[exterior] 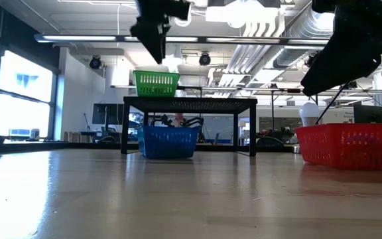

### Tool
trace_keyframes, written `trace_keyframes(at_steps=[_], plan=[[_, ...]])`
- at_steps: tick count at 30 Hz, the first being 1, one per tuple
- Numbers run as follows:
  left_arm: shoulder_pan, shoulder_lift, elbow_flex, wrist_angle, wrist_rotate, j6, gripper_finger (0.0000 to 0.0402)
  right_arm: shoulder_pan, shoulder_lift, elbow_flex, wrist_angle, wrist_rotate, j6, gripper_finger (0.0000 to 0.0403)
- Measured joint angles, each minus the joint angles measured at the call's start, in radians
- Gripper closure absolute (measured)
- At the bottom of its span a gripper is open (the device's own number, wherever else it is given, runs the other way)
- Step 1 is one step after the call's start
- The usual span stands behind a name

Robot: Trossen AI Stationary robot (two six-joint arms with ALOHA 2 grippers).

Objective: Pick & Place Office Desk Supplies
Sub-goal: Put the blue basket with the rubber bands on the shelf

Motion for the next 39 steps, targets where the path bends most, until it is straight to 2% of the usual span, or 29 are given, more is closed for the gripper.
trace_keyframes(at_steps=[4,8,15,18,21,27,39], plan=[[-0.077,-0.05,0.001,-0.006,-0.001,0.0,0.0232,0.0,0.0,0.0,0.0,0.0,0.0,0.0224],[-0.154,-0.096,0.001,-0.013,0.039,-0.083,0.0232,0.0,0.0,0.0,0.001,0.0,0.0,0.0224],[-0.234,-0.098,0.002,-0.008,0.358,-0.337,0.0232,0.0,0.0,0.0,0.007,-0.003,0.001,0.0224],[-0.255,-0.07,-0.006,-0.001,0.488,-0.39,0.0232,0.001,0.0,0.0,0.009,-0.003,0.001,0.0224],[-0.274,-0.04,-0.028,0.0,0.556,-0.38,0.0232,0.001,0.0,0.0,0.009,-0.004,0.002,0.0224],[-0.261,-0.004,-0.141,0.064,0.573,-0.274,0.0232,0.001,0.0,0.0,0.01,-0.003,-0.001,0.0224],[-0.13,-0.003,-0.368,0.365,0.567,-0.348,0.0232,-0.006,0.0,0.0,0.004,-0.001,-0.038,0.0224]])
